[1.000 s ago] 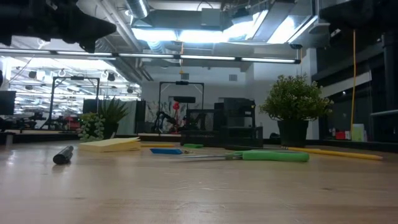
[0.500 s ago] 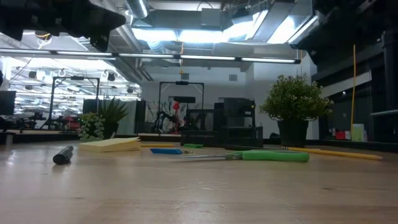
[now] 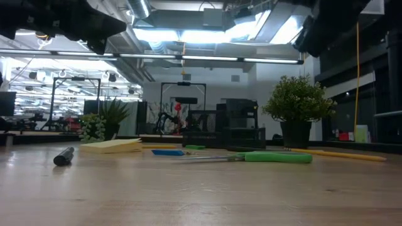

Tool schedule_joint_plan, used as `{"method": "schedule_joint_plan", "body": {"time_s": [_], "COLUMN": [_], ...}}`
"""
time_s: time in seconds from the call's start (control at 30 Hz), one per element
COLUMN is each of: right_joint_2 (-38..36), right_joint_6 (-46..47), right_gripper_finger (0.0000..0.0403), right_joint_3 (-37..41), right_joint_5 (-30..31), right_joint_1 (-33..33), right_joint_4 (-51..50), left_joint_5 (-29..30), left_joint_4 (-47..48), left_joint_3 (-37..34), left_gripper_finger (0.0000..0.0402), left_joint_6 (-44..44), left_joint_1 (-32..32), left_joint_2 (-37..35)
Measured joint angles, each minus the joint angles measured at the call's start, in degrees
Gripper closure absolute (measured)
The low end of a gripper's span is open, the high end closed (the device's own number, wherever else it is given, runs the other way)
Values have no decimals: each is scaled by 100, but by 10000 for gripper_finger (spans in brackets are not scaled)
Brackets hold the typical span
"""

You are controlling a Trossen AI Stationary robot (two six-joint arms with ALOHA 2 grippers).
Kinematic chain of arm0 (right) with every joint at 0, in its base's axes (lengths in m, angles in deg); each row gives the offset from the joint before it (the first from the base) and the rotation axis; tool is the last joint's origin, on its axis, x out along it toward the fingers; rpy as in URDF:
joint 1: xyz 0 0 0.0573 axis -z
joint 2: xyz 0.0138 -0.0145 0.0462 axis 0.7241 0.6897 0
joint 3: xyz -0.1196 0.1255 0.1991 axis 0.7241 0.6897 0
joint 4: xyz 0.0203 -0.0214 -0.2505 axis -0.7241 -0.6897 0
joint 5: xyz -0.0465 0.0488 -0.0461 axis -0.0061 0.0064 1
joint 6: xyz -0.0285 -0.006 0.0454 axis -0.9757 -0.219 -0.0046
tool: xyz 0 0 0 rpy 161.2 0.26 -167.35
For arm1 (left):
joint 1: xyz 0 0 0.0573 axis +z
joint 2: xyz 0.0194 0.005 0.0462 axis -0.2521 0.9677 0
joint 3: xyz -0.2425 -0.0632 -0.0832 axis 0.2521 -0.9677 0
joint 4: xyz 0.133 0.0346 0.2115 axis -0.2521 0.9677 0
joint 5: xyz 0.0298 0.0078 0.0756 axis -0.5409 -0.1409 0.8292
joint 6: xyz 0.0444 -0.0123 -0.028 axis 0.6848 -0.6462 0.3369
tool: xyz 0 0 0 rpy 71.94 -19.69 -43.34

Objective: Pick and place office supplies into organizer
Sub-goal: Put the green scissors into the black desk organizer

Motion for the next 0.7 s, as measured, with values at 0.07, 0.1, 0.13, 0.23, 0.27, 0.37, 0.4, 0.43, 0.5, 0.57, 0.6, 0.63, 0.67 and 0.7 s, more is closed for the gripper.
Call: {"method": "schedule_joint_plan", "body": {"time_s": [0.07, 0.1, 0.13, 0.23, 0.27, 0.37, 0.4, 0.43, 0.5, 0.57, 0.6, 0.63, 0.67, 0.7], "right_joint_2": [371, 547, 728, 1217, 1360, 1730, 1841, 1936, 2090, 2221, 2279, 2333, 2393, 2445], "right_joint_6": [445, 657, 833, 1279, 1331, 1345, 1401, 1533, 1909, 2189, 2288, 2393, 2524, 2670], "right_gripper_finger": [397, 397, 397, 397, 397, 396, 396, 396, 396, 394, 391, 386, 380, 373], "right_joint_3": [-279, -402, -514, -771, -832, -956, -999, -1030, -1064, -1074, -1074, -1074, -1074, -1074], "right_joint_5": [-1, -2, -1, -11, -50, -176, -196, -220, -316, -354, -352, -346, -314, -280], "right_joint_1": [-18, -20, -20, -20, -20, -20, -20, -20, -20, -18, -18, -18, -18, -18], "right_joint_4": [-473, -683, -862, -1259, -1277, -1248, -1228, -1221, -1223, -1206, -1214, -1206, -1174, -1135], "left_joint_5": [0, 0, 0, 0, 1, 5, 7, 7, 7, 7, 7, 7, 7, 7], "left_joint_4": [2, 2, 2, 4, 4, 4, 4, 4, 4, 4, 4, 5, 6, 6], "left_joint_3": [0, 0, 0, 0, 0, 2, 2, 2, 2, 2, 2, 2, 2, 2], "left_gripper_finger": [399, 399, 399, 400, 399, 398, 399, 399, 400, 399, 399, 398, 398, 398], "left_joint_6": [0, 8, 22, 120, 152, 278, 311, 318, 315, 315, 313, 314, 317, 315], "left_joint_1": [1, 1, 1, 1, 1, 7, 7, 7, 7, 7, 7, 7, 7, 7], "left_joint_2": [0, 0, 0, 0, 0, 0, 0, 0, 0, 0, 0, 0, 0, 0]}}
